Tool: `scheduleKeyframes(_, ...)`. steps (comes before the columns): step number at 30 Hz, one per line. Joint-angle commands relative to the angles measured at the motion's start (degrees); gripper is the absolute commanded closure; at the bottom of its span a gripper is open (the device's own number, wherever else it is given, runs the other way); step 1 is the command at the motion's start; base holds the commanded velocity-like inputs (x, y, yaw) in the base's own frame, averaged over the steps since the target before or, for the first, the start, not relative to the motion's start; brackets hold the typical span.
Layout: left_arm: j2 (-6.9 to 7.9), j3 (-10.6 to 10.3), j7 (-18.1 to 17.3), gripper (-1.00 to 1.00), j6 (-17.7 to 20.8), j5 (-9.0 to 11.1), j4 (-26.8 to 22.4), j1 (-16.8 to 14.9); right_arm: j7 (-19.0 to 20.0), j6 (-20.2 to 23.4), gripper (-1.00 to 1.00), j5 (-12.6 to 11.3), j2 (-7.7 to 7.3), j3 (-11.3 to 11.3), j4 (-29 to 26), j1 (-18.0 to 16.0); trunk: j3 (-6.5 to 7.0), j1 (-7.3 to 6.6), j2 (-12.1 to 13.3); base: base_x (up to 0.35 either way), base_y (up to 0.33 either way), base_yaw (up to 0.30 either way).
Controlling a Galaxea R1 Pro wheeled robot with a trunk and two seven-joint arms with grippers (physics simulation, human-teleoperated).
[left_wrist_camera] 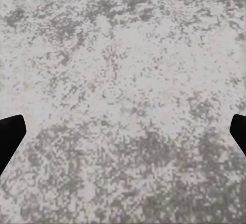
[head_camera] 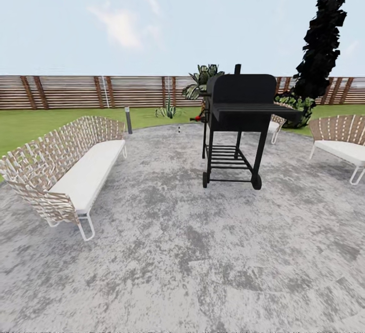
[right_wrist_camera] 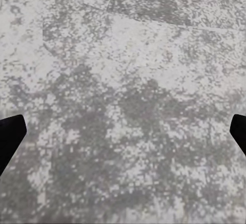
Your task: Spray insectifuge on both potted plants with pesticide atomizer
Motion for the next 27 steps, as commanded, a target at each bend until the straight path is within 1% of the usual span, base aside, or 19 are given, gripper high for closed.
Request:
scheduleKeyframes(1, 0.0, 0.0, 0.1, -1.0, -0.2, 0.0, 0.0, 0.0, 0.0, -0.2, -1.0, 0.0, -0.01, 0.0, 0.0, 0.0, -0.14, -0.01, 0.0, 0.009, 0.005, 0.0)
scheduleKeyframes(4, 0.01, 0.0, 0.1, -1.0, -0.4, 0.1, 0.0, 0.0, 0.0, -0.2, -1.0, 0.0, -0.01, 0.0, 0.0, 0.0, -0.41, -0.01, 0.0, 0.107, 0.086, 0.0)
scheduleKeyframes(11, 0.02, 0.1, 0.1, -1.0, -0.5, 0.1, 0.0, 0.0, -0.1, -0.2, -1.0, 0.0, -0.01, 0.0, 0.0, 0.0, -1.03, -0.01, 0.0, 0.22, 0.197, 0.0)
scheduleKeyframes(21, 0.09, 0.4, 0.1, -1.0, -0.5, 0.1, 0.0, 0.0, 0.0, -0.2, -1.0, 0.0, -0.01, 0.0, 0.0, 0.0, -1.91, -0.01, 0.0, 0.247, 0.216, 0.0)
scheduleKeyframes(27, 0.1, 0.5, 0.1, -1.0, -0.4, 0.0, 0.0, 0.0, 0.0, -0.2, -1.0, 0.0, -0.01, 0.0, 0.0, 0.0, -2.44, -0.01, 0.0, 0.311, 0.128, 0.0)
